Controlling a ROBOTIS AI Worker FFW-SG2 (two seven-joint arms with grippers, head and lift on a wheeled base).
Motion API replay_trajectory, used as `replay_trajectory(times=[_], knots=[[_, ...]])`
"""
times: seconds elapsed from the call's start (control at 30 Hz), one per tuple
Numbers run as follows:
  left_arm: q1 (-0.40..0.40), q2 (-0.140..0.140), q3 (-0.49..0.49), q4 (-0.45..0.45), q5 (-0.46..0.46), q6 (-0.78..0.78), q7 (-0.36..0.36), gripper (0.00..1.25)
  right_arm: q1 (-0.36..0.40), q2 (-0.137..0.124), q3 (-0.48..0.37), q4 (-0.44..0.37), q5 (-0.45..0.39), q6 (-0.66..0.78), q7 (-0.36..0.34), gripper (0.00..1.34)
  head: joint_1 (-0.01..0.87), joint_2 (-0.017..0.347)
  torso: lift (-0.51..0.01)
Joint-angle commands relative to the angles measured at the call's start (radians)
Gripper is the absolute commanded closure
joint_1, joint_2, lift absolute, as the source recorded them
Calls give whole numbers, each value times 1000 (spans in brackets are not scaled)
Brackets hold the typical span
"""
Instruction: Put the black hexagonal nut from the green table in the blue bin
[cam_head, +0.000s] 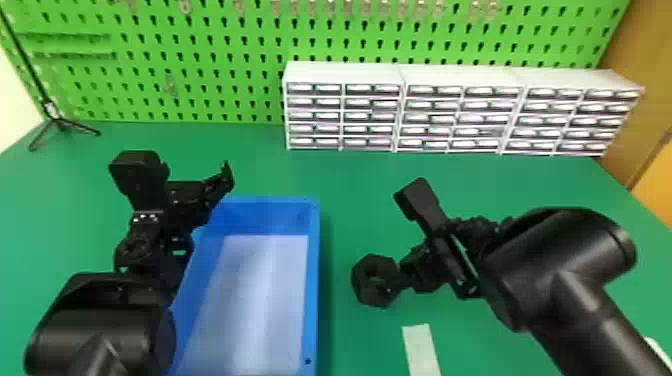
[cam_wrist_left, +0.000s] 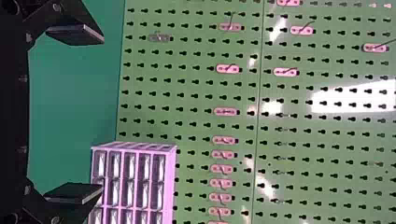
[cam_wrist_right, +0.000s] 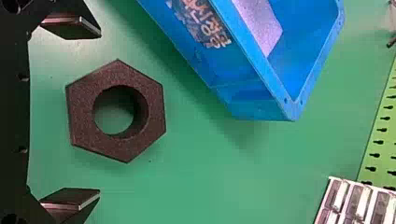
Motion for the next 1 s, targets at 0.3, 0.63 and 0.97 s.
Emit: replay_trajectory(times=[0.3,0.63,0.97], knots=[[-4,0,1,0,0,0,0,162,-105,51,34,193,119,-70,94,110,686,28,-96],[-7,3,3,0,0,0,0,162,-168,68,80,298,113,-128,94,110,686,28,-96],[-7,5,3,0,0,0,0,162,-194,60,101,369,107,-168,94,110,686,28,-96]])
